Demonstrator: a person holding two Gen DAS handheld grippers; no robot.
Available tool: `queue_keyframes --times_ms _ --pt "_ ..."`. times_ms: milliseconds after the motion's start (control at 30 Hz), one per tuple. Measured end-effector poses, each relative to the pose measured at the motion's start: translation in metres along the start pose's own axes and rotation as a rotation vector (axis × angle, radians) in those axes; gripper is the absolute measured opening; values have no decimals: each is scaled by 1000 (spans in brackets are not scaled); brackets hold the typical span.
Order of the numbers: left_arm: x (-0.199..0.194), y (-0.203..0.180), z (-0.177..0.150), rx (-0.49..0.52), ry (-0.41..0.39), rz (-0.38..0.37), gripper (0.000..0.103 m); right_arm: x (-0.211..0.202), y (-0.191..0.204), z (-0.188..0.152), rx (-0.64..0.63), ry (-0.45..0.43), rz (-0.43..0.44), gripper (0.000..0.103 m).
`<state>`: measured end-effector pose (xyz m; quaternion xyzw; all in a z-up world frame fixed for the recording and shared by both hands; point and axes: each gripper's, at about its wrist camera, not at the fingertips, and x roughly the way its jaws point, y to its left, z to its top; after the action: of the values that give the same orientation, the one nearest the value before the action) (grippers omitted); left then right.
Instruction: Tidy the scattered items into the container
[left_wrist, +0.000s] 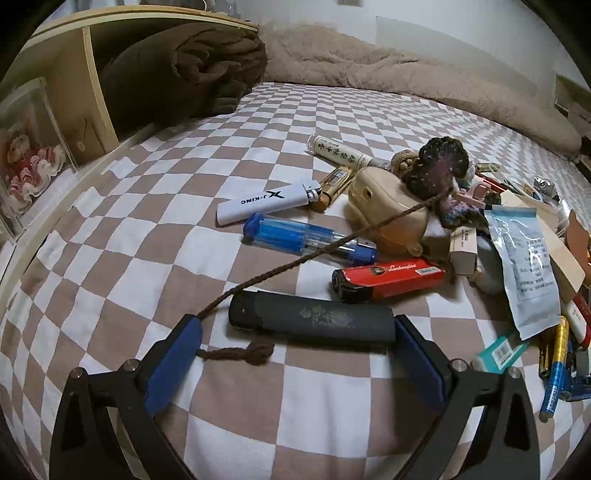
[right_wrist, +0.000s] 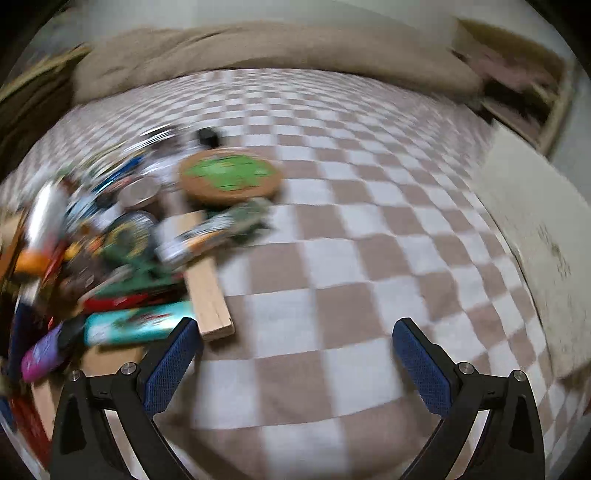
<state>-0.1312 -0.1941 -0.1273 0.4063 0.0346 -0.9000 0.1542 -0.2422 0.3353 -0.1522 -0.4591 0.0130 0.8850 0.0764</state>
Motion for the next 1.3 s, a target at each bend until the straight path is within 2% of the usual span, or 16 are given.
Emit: queue_keyframes --times_ms 100,200,267,500,600,667,700,800,833,867,933,1000,1167,1300 --pt "-1 1 0 2 -9 -11 98 7 -29 0 140 34 -12 103" --pt "-2 -2 0 16 -17 -21 91 2 -33 4 149 25 -15 103" --pt "-3 -4 0 29 -22 -29 83 -6 -21 3 84 -4 -17 103" --pt "-4 -4 0 19 -30 -57 83 -4 20 9 -168 -42 -50 103" --pt "-4 -4 0 21 -28 -53 83 11 27 15 -223 -1 -5 103" --pt "-3 -5 0 25 -25 -48 83 13 25 14 -236 11 46 89" --pt "-3 -6 0 26 -24 -47 84 15 25 14 -238 17 84 76" --pt "-4 -6 -1 27 -24 -46 84 11 28 9 -249 0 94 74" --pt "-4 -6 -1 26 -24 -47 84 10 29 6 -251 -7 92 69" --pt "-4 -6 -1 26 -24 -47 84 9 31 5 -256 -13 102 63" --pt "-4 -6 -1 26 -23 -48 83 5 36 1 -279 -26 112 42" --pt "-4 -6 -1 25 -18 -46 83 1 41 -2 -308 -29 110 32" --pt "-13 -10 -7 42 -7 -84 83 -10 34 -11 -329 5 141 25" --pt "-24 -9 -15 40 -6 -138 83 -23 20 -27 -333 16 120 23"
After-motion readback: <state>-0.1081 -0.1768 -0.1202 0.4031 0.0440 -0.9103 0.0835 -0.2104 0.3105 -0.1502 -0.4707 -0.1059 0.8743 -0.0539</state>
